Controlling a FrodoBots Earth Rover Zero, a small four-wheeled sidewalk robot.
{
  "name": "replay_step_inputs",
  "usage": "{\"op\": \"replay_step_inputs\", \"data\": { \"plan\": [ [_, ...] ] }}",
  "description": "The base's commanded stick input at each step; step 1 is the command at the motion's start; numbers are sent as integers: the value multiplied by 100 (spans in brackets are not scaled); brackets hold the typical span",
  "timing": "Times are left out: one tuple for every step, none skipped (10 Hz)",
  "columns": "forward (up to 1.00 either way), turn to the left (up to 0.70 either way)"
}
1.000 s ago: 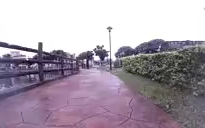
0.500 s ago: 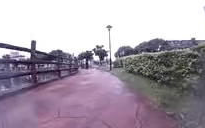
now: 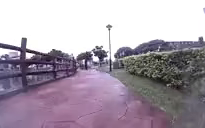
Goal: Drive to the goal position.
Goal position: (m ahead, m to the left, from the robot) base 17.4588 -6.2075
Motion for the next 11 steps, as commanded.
{"op": "replay_step_inputs", "data": {
  "plan": [
    [100,-1],
    [100,-1],
    [100,-1],
    [100,-1],
    [100,-1],
    [100,-1],
    [100,-1],
    [100,-1],
    [100,-1],
    [100,-1],
    [100,-1]
  ]
}}
